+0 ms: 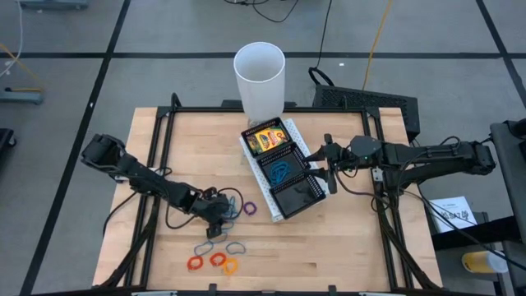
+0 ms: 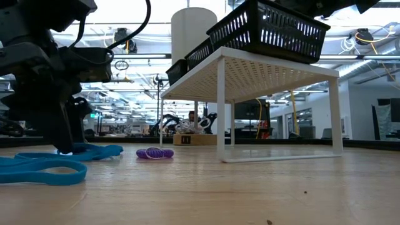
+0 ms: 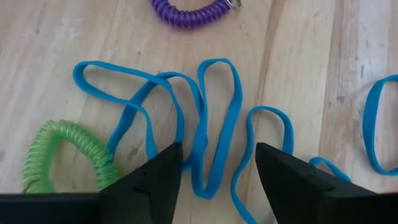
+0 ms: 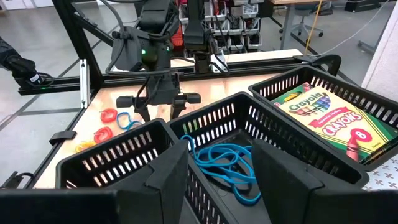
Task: Pick & Place Office Desk Supplies
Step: Put the blue rubber band into the middle black bin on the shelf
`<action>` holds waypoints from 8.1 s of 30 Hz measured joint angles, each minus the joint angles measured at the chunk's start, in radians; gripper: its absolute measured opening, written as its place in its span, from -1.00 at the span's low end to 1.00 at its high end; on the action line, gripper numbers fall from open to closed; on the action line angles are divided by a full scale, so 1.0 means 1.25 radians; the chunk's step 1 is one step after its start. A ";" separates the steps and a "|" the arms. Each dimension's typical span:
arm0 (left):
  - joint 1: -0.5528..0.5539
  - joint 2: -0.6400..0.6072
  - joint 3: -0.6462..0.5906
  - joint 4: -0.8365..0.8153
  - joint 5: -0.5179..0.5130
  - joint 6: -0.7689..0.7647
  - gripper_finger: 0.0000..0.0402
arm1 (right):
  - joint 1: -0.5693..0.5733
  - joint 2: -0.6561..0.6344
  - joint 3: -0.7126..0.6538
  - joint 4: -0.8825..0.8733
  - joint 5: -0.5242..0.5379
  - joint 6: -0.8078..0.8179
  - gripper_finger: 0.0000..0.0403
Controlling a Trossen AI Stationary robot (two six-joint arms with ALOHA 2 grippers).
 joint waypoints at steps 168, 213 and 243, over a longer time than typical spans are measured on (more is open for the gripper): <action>0.253 0.041 0.549 -0.022 -0.245 0.668 0.23 | 0.047 0.072 0.000 0.217 -0.003 0.012 -0.21; 0.108 -0.269 -0.182 0.457 0.005 0.074 0.26 | 0.048 -0.109 -0.080 -0.045 -0.003 0.054 -0.21; 0.081 0.117 0.102 0.033 -0.080 0.080 0.26 | 0.048 -0.169 -0.148 0.055 -0.003 0.060 -0.21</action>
